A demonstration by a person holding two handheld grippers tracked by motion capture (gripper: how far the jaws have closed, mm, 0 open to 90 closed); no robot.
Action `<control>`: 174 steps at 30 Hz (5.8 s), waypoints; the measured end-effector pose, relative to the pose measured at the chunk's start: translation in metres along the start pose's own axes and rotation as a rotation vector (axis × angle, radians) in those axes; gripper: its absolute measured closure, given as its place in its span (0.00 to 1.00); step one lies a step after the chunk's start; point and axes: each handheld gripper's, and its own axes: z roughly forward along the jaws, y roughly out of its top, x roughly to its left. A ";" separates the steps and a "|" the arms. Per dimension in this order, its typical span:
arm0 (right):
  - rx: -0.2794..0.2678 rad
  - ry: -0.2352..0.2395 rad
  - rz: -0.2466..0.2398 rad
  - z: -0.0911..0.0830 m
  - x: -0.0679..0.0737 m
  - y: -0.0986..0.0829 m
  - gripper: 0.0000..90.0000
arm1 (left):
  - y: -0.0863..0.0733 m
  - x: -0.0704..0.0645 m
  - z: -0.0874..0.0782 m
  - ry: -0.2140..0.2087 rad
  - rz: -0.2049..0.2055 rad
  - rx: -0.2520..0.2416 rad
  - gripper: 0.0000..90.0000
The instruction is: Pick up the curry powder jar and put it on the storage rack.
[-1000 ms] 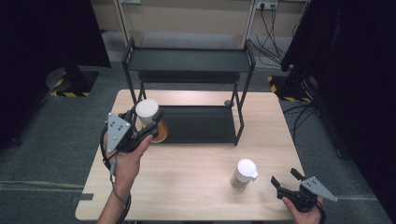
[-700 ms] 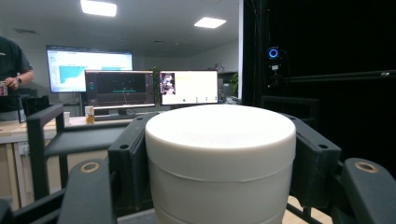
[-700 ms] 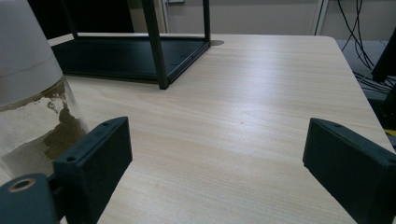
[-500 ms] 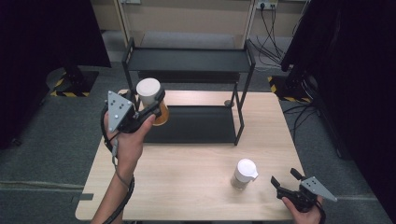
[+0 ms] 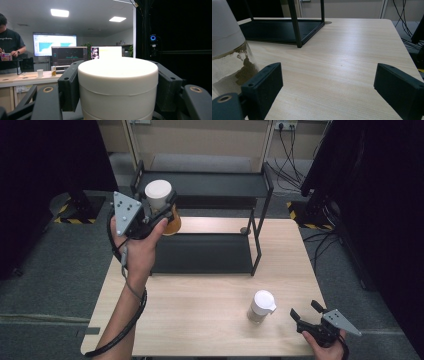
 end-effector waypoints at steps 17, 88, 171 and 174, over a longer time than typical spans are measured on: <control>-0.002 0.000 -0.001 0.000 0.000 0.000 0.10 | 0.022 0.005 0.027 0.043 0.019 0.002 0.37; -0.006 0.012 -0.006 -0.001 -0.002 -0.001 0.11 | 0.013 0.049 0.131 0.156 0.026 0.096 0.37; -0.015 0.009 -0.020 -0.001 0.000 -0.003 0.11 | -0.064 -0.001 -0.020 0.124 0.031 0.121 0.13; -0.016 0.009 -0.018 -0.001 0.000 -0.003 0.11 | -0.067 -0.001 -0.024 0.117 0.030 0.128 0.13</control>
